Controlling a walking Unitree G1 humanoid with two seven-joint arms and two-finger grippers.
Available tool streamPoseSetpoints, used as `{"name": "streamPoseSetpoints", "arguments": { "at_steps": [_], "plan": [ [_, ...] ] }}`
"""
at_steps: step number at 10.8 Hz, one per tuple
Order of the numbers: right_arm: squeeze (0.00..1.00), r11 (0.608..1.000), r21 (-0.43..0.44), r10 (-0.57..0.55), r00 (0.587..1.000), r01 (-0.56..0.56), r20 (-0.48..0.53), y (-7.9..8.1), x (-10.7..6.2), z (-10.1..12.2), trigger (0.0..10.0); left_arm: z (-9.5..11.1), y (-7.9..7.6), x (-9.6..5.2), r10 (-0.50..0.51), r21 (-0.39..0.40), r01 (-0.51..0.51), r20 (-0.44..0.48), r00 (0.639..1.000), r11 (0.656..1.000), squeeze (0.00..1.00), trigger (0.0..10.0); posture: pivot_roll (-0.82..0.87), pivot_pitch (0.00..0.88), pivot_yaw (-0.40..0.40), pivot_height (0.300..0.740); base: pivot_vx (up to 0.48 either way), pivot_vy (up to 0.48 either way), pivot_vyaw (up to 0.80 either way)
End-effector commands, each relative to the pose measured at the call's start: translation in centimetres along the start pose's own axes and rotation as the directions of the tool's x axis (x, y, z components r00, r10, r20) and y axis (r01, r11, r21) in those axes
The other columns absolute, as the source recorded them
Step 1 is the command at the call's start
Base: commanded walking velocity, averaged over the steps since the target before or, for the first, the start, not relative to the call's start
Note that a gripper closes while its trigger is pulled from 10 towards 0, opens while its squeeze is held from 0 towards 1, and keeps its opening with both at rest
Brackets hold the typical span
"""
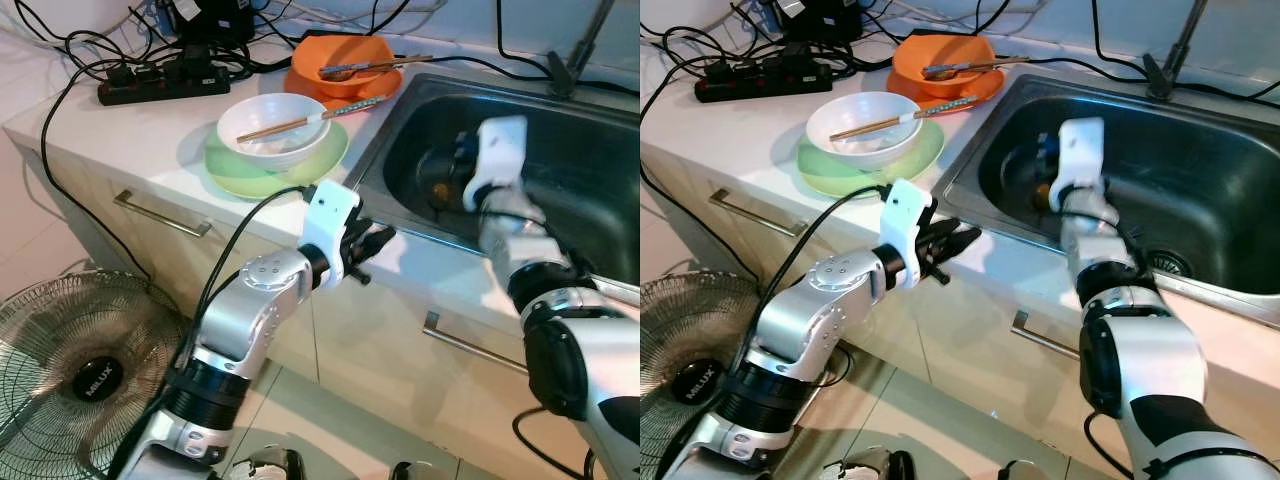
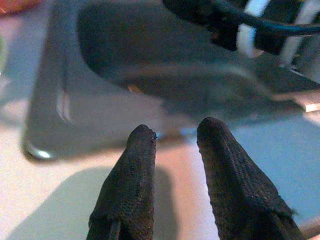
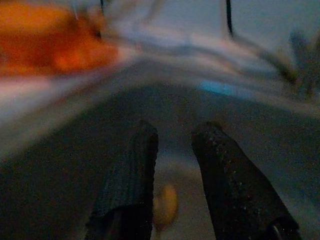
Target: Kitchen organization
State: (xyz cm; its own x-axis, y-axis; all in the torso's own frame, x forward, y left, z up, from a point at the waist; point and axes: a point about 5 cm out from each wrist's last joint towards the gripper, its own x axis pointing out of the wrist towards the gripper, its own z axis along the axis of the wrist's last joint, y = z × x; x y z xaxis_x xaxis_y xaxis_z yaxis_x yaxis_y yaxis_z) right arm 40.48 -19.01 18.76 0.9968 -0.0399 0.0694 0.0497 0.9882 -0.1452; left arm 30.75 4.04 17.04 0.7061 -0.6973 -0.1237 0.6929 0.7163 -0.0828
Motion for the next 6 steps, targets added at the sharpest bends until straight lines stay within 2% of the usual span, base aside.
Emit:
{"name": "streamPoseSetpoints", "arguments": {
  "at_steps": [1, 2, 3, 4, 6],
  "plan": [
    [0.0, 1.0, 0.012, 0.004, 0.996, -0.005, 0.092, -0.3, 0.4, 2.0, 10.0, 0.5, 0.7, -0.1, 0.048, 0.016, -0.049, 0.032, 0.998, 0.999, 0.0, 10.0, 0.06, 0.079, 0.052, 0.74, 0.0, 0.0, 0.0],
    [0.0, 1.0, 0.01, 0.025, 0.98, -0.027, 0.199, -0.5, 0.0, 3.2, 10.0, 1.1, 1.1, -0.1, 0.091, 0.027, -0.094, 0.087, 0.992, 0.995, 0.0, 10.0, 0.04, 0.089, 0.046, 0.74, 0.0, 0.0, 0.0],
    [0.0, 0.998, 0.029, 0.036, 0.956, -0.047, 0.291, -0.7, -1.2, 3.8, 10.0, 1.5, 1.3, -0.1, 0.127, 0.031, -0.133, 0.138, 0.982, 0.991, 0.0, 10.0, 0.03, 0.096, 0.041, 0.74, 0.0, 0.0, 0.0],
    [0.0, 0.998, 0.031, 0.047, 0.943, -0.061, 0.328, -0.7, -1.9, 3.9, 10.0, 1.7, 1.5, 0.0, 0.145, 0.042, -0.155, 0.171, 0.974, 0.987, 0.0, 10.0, 0.02, 0.103, 0.039, 0.74, 0.0, 0.0, 0.0],
    [0.0, 0.992, 0.075, 0.067, 0.933, -0.1, 0.354, 0.3, -4.1, 2.8, 10.0, 2.7, 2.5, -0.6, 0.203, 0.088, -0.233, 0.261, 0.944, 0.969, 0.0, 10.0, 0.0, 0.113, 0.038, 0.74, 0.0, 0.0, 0.0]
  ]
}}
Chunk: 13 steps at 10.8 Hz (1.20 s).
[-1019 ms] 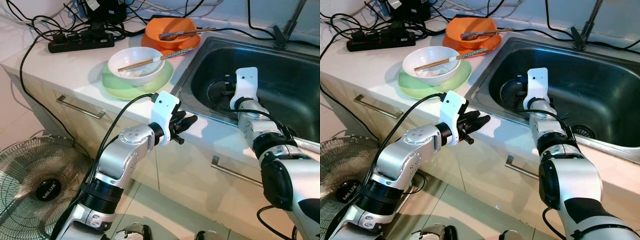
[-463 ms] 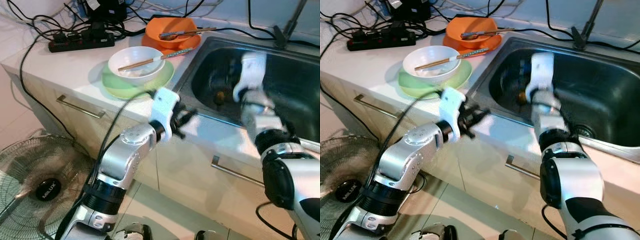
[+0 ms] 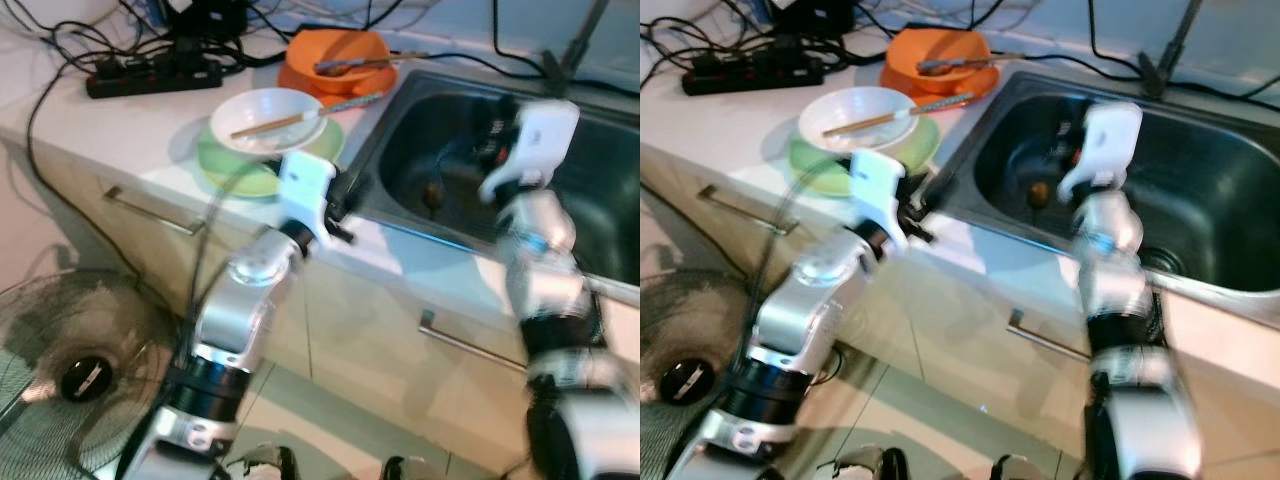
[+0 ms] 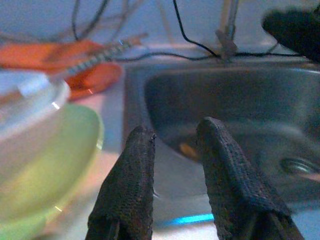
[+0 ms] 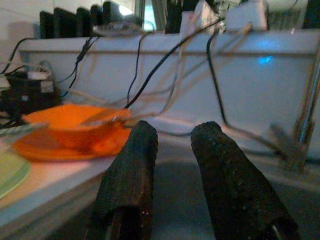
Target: Kitchen organization
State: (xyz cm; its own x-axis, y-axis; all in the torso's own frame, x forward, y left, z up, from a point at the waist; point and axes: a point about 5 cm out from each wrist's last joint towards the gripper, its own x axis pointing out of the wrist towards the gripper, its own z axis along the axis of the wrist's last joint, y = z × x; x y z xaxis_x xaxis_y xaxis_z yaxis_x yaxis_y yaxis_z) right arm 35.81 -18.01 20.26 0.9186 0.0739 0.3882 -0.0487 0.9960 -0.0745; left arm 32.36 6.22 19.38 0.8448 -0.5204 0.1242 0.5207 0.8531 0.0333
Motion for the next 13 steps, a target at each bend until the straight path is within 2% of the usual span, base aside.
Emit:
{"name": "streamPoseSetpoints", "arguments": {
  "at_steps": [1, 3, 7, 9, 11, 13],
  "plan": [
    [0.0, 1.0, 0.019, 0.004, 1.0, -0.005, 0.023, 0.3, 0.0, 0.6, 10.0, 0.4, 0.4, 0.1, 0.03, 0.023, -0.03, 0.022, 0.999, 0.999, 0.0, 10.0, 0.0, 0.115, 0.039, 0.74, 0.0, 0.0, 0.0],
    [0.0, 0.998, 0.053, 0.013, 1.0, -0.015, 0.022, 1.1, -1.4, 1.3, 10.0, 0.8, 1.9, -0.2, 0.118, 0.053, -0.123, 0.078, 0.99, 0.991, 0.0, 10.0, 0.0, 0.119, 0.036, 0.74, 0.0, 0.0, 0.0],
    [0.0, 0.997, 0.056, 0.053, 0.996, -0.049, -0.075, 1.8, -3.9, -1.4, 10.0, -0.7, 2.6, -1.3, 0.164, 0.063, -0.168, 0.075, 0.984, 0.984, 0.0, 10.0, 0.0, 0.114, 0.044, 0.74, 0.0, 0.0, 0.0],
    [0.0, 0.996, 0.051, 0.082, 0.992, -0.077, -0.097, 1.9, -4.1, -2.0, 10.0, -1.0, 2.8, -1.8, 0.157, 0.079, -0.162, 0.066, 0.985, 0.984, 0.0, 10.0, 0.0, 0.106, 0.049, 0.74, 0.0, 0.0, 0.0],
    [0.0, 0.994, 0.064, 0.099, 0.988, -0.092, -0.116, 2.8, -4.3, -2.8, 10.0, -1.3, 2.7, -1.9, 0.145, 0.098, -0.15, 0.058, 0.988, 0.984, 0.0, 10.0, 0.0, 0.093, 0.053, 0.74, 0.0, 0.0, 0.0],
    [0.0, 0.991, 0.103, 0.099, 0.986, -0.085, -0.131, 4.1, -4.4, -3.4, 10.0, -0.2, 3.0, -1.4, 0.145, 0.118, -0.157, 0.102, 0.984, 0.981, 0.0, 10.0, 0.02, 0.075, 0.056, 0.74, 0.0, 0.0, 0.0]
  ]
}}
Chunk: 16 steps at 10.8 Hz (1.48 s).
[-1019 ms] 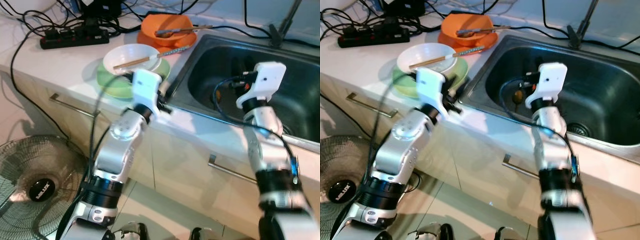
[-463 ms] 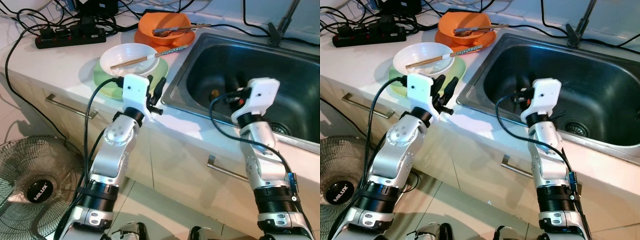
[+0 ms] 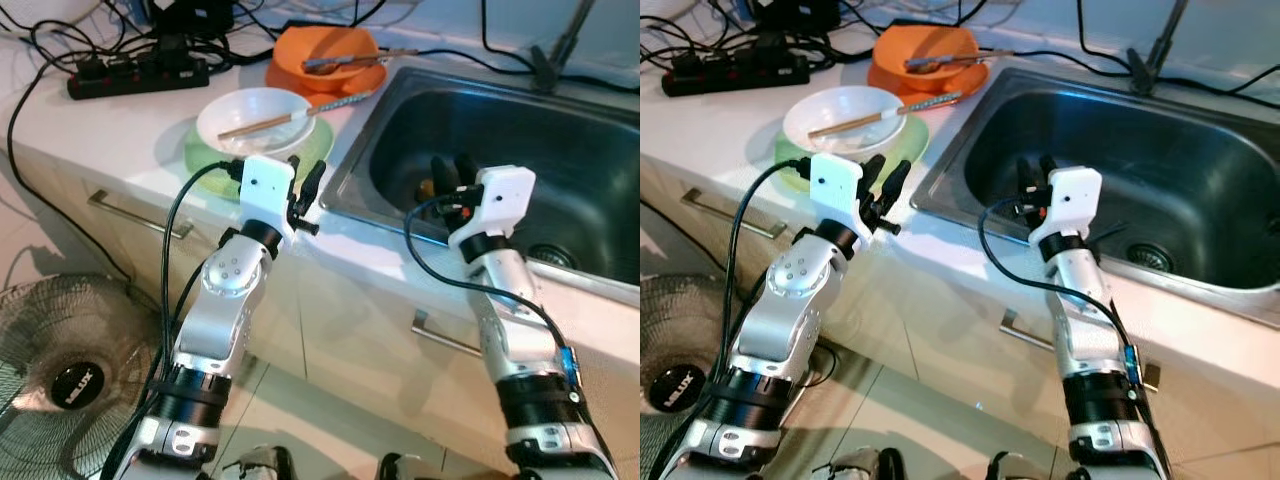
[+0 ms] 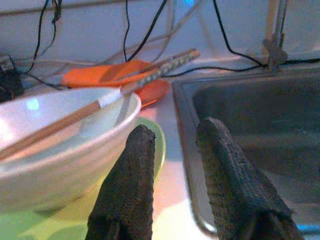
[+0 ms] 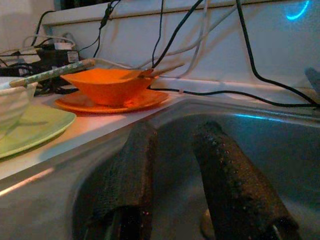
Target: Kitchen organization
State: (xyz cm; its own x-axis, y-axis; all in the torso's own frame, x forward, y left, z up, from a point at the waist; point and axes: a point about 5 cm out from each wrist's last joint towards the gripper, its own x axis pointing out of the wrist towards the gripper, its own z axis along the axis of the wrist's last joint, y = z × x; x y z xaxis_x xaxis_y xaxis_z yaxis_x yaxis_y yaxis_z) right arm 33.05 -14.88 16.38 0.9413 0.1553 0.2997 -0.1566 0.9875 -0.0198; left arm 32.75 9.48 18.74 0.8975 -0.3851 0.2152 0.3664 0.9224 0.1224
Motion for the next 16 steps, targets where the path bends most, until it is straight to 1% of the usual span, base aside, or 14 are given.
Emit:
{"name": "streamPoseSetpoints", "arguments": {
  "at_steps": [1, 3, 4, 5, 6, 7, 9, 12, 13, 15, 16],
  "plan": [
    [0.0, 1.0, 0.017, 0.017, 0.999, -0.016, -0.047, 0.9, -0.4, -1.3, 10.0, 1.0, 0.6, 0.6, 0.008, 0.011, -0.008, 0.045, 0.999, 1.0, 0.0, 10.0, 0.02, 0.07, 0.059, 0.74, 0.0, 0.0, 0.0],
    [0.0, 1.0, 0.021, 0.012, 0.999, -0.012, -0.041, 1.0, -0.2, -1.2, 10.0, 1.5, 2.1, 1.6, 0.066, 0.019, -0.067, 0.064, 0.996, 0.998, 0.0, 10.0, 0.01, 0.071, 0.059, 0.74, 0.0, 0.0, 0.0],
    [0.0, 1.0, 0.019, 0.006, 0.999, -0.005, -0.038, 0.8, -0.2, -1.1, 10.0, 1.3, 3.3, 1.9, 0.105, 0.037, -0.107, 0.041, 0.994, 0.994, 0.0, 10.0, 0.01, 0.074, 0.059, 0.74, 0.0, 0.0, 0.0],
    [0.0, 1.0, 0.017, 0.001, 0.999, 0.0, -0.039, 0.8, -0.2, -1.2, 10.0, 0.9, 3.8, 2.0, 0.117, 0.047, -0.117, 0.016, 0.993, 0.992, 0.0, 10.0, 0.01, 0.075, 0.059, 0.74, 0.0, 0.0, 0.0],
    [0.0, 1.0, 0.016, -0.001, 0.999, 0.002, -0.039, 0.7, -0.2, -1.2, 10.0, 0.1, 4.1, 2.0, 0.114, 0.026, -0.114, -0.018, 0.993, 0.993, 0.0, 10.0, 0.01, 0.083, 0.056, 0.74, 0.0, 0.0, 0.0],
    [0.0, 1.0, 0.016, -0.001, 0.999, 0.002, -0.041, 0.7, -0.1, -1.2, 10.0, -0.6, 4.6, 1.8, 0.137, -0.012, -0.137, -0.037, 0.99, 0.99, 0.0, 10.0, 0.01, 0.089, 0.052, 0.74, 0.0, 0.0, 0.0],
    [0.0, 1.0, 0.016, -0.001, 0.999, 0.001, -0.039, 0.6, 0.0, -1.1, 10.0, -0.9, 5.0, 1.4, 0.154, -0.02, -0.155, -0.039, 0.987, 0.988, 0.0, 10.0, 0.02, 0.096, 0.046, 0.74, 0.0, 0.0, 0.0],
    [0.0, 1.0, 0.016, -0.008, 1.0, 0.008, -0.026, 0.3, 0.3, -0.6, 10.0, -0.2, 6.3, 0.8, 0.199, 0.01, -0.199, -0.014, 0.98, 0.98, 0.0, 10.0, 0.03, 0.099, 0.041, 0.74, 0.0, 0.0, 0.0],
    [0.0, 1.0, 0.017, -0.017, 1.0, 0.018, -0.022, 0.0, 0.6, -0.5, 10.0, 0.3, 7.6, 0.2, 0.236, 0.031, -0.236, 0.001, 0.972, 0.971, 0.0, 10.0, 0.04, 0.099, 0.04, 0.74, 0.0, 0.0, 0.0],
    [0.0, 0.999, 0.017, -0.03, 0.999, 0.03, -0.021, -0.2, 0.6, -0.5, 10.0, 0.9, 8.5, -0.1, 0.266, 0.041, -0.266, 0.018, 0.964, 0.963, 0.0, 10.0, 0.04, 0.1, 0.042, 0.74, 0.0, 0.0, 0.0],
    [0.0, 0.999, 0.017, -0.033, 0.999, 0.033, -0.018, -0.3, 0.7, -0.4, 10.0, 1.3, 8.5, 0.0, 0.264, 0.041, -0.265, 0.029, 0.964, 0.963, 0.0, 10.0, 0.04, 0.099, 0.044, 0.74, 0.0, 0.0, 0.0]
  ]
}}
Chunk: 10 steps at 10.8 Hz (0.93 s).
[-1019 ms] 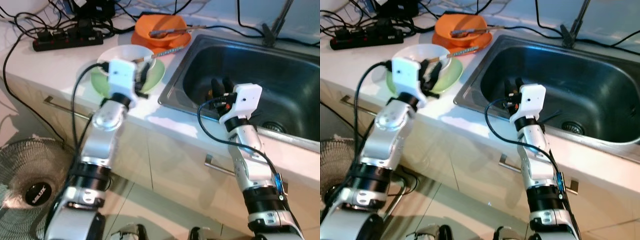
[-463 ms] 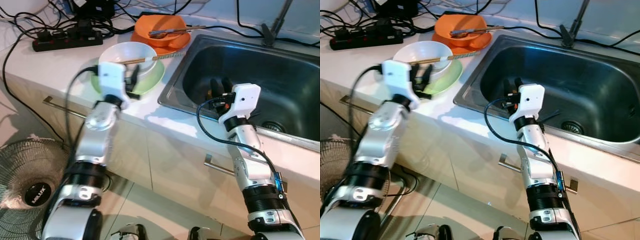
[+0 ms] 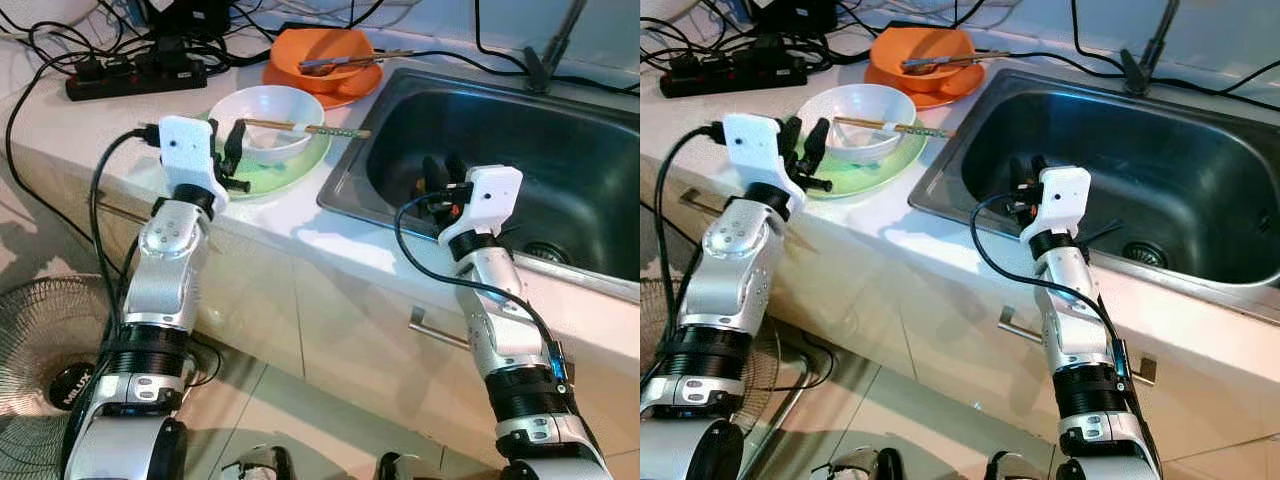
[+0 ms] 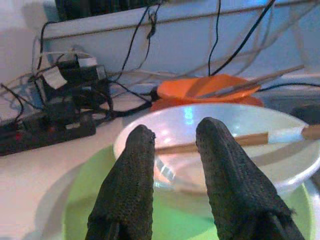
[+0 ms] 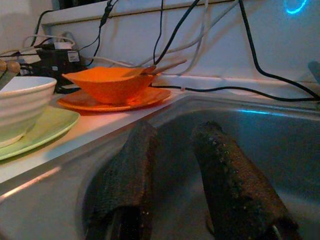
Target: Kitchen organization
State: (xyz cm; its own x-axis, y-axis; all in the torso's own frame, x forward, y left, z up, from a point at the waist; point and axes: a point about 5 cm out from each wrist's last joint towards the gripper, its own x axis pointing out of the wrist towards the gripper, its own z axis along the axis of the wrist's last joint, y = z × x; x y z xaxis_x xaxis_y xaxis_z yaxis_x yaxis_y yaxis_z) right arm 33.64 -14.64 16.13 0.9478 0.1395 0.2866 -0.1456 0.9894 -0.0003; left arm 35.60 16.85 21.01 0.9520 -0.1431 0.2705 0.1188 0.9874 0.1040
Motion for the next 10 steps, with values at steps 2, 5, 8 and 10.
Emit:
{"name": "streamPoseSetpoints", "arguments": {
  "at_steps": [2, 5, 8, 10],
  "plan": [
    [0.0, 1.0, 0.006, -0.031, 0.999, 0.031, 0.007, -0.7, 0.2, 0.2, 10.0, 2.4, -0.8, 0.5, -0.054, 0.049, 0.05, 0.078, 0.995, 0.998, 0.0, 10.0, 0.03, 0.1, 0.047, 0.74, 0.0, 0.0, 0.0],
    [0.0, 0.999, 0.018, -0.039, 0.999, 0.039, -0.004, -0.4, 0.2, -0.1, 10.0, 3.5, -5.8, 1.2, -0.359, 0.354, 0.313, 0.071, 0.931, 0.881, 0.0, 10.0, 0.03, 0.088, 0.055, 0.74, 0.0, 0.0, 0.0],
    [0.0, 0.998, 0.02, -0.051, 0.999, 0.051, -0.005, -0.6, 0.3, -0.2, 10.0, 2.0, -8.7, 2.2, -0.487, 0.568, 0.431, -0.06, 0.872, 0.701, 0.0, 10.0, 0.02, 0.065, 0.063, 0.74, 0.0, 0.0, 0.0],
    [0.0, 0.998, 0.022, -0.06, 0.998, 0.06, -0.001, -0.7, 0.4, -0.2, 10.0, 2.8, -9.9, 3.4, -0.497, 0.671, 0.403, -0.059, 0.866, 0.623, 0.0, 10.0, 0.02, 0.062, 0.065, 0.74, 0.0, 0.0, 0.0]
  ]
}}
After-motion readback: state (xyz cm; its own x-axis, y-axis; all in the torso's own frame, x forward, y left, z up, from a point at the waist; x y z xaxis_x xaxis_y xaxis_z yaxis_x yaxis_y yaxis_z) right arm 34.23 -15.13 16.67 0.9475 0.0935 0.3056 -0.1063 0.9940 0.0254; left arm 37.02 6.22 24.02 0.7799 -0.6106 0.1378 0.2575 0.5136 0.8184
